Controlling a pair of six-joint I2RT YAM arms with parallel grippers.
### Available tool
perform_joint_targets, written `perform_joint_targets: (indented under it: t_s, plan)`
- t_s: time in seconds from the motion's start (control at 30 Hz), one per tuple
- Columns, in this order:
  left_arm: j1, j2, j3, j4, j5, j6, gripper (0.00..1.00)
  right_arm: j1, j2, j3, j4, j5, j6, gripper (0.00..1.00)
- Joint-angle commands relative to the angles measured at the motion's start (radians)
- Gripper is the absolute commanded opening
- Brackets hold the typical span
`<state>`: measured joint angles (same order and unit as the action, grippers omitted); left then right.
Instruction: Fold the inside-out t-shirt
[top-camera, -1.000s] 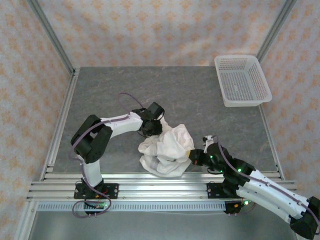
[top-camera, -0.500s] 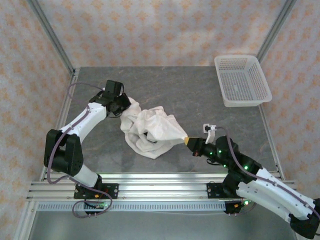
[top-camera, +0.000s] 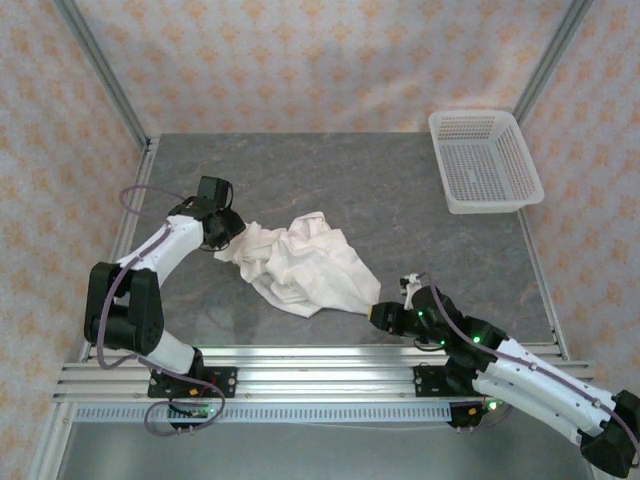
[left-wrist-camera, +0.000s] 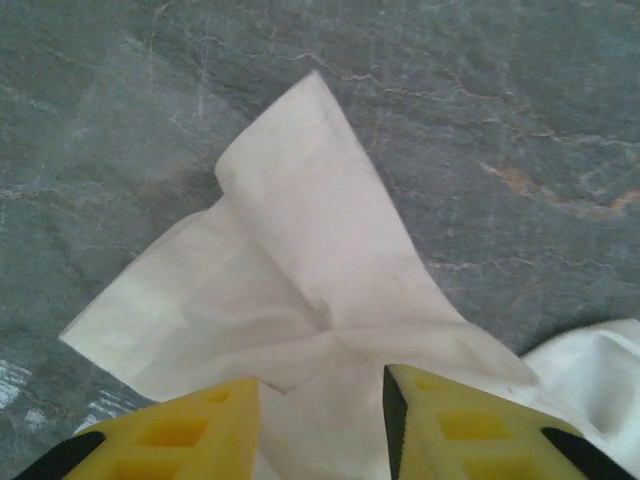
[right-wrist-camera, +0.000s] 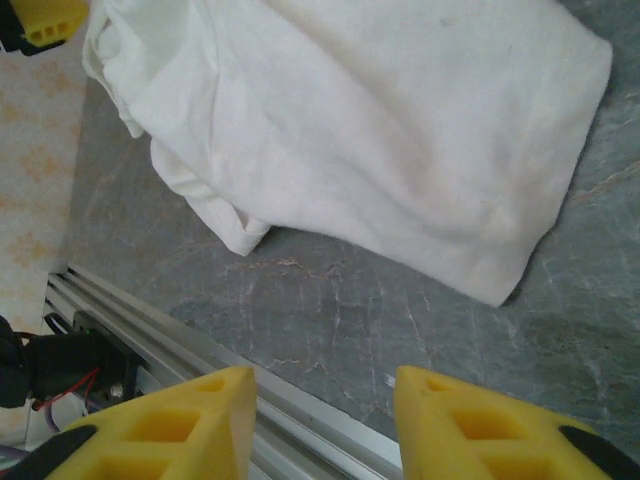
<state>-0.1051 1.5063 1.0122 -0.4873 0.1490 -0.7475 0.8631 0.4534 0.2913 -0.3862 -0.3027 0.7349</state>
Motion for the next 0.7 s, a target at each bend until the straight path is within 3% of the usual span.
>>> perform_joint_targets:
  t_s: [0.0, 0.13, 0.3, 0.4, 0.67]
  plan:
    - [-0.002, -0.078, 0.010, -0.030, -0.023, 0.025, 0.42, 0.007, -0.028, 0.114, -0.108, 0.112, -0.081, 0.42]
    - [-0.007, -0.152, -0.019, -0.020, 0.000, 0.025, 0.43, 0.008, 0.092, 0.165, -0.116, 0.210, -0.267, 0.41]
    - [-0.025, -0.212, -0.054, -0.030, 0.004, 0.045, 0.43, 0.009, 0.437, 0.259, -0.149, 0.306, -0.382, 0.45]
    - [-0.037, -0.217, -0.072, -0.030, 0.011, 0.045, 0.43, 0.010, 0.587, 0.287, -0.080, 0.223, -0.418, 0.45]
    - [-0.064, -0.201, -0.086, -0.017, 0.025, 0.042, 0.43, 0.003, 0.826, 0.330, -0.001, 0.240, -0.427, 0.51]
